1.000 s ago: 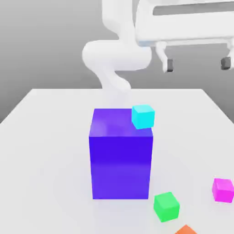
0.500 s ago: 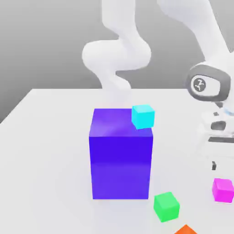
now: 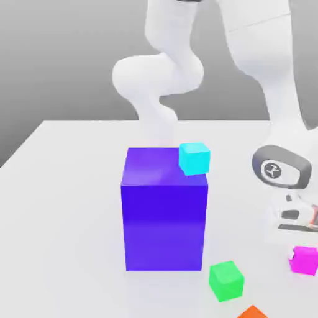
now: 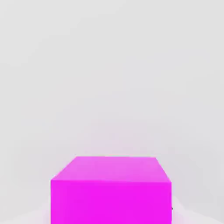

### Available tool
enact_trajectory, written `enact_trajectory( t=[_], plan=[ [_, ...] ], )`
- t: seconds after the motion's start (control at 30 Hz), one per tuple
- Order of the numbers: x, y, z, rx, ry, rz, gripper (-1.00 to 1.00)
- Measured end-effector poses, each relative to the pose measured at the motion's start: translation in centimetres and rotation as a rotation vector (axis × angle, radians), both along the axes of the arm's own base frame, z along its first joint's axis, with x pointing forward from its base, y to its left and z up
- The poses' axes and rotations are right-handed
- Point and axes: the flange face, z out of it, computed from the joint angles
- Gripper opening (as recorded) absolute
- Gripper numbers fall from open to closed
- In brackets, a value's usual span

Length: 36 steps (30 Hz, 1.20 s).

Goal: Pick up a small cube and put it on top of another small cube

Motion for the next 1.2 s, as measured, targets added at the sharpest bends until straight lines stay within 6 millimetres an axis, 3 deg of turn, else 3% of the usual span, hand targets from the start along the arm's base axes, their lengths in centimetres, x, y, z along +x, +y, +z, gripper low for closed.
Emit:
enact_trajectory(
  t=[0.1, 0.53, 0.87, 1.2],
  plan=[
    [1.1, -0.3, 2.4, -0.014, 0.011, 0.005, -1.00],
    [6.2, -5.8, -0.2, -0.135, 0.115, -0.248, -1.00],
    [9.7, -9.6, 0.7, -0.185, 0.127, -0.447, -1.00],
    [9.1, -13.2, 3.2, -0.169, 0.067, -0.823, -1.00]
  ],
)
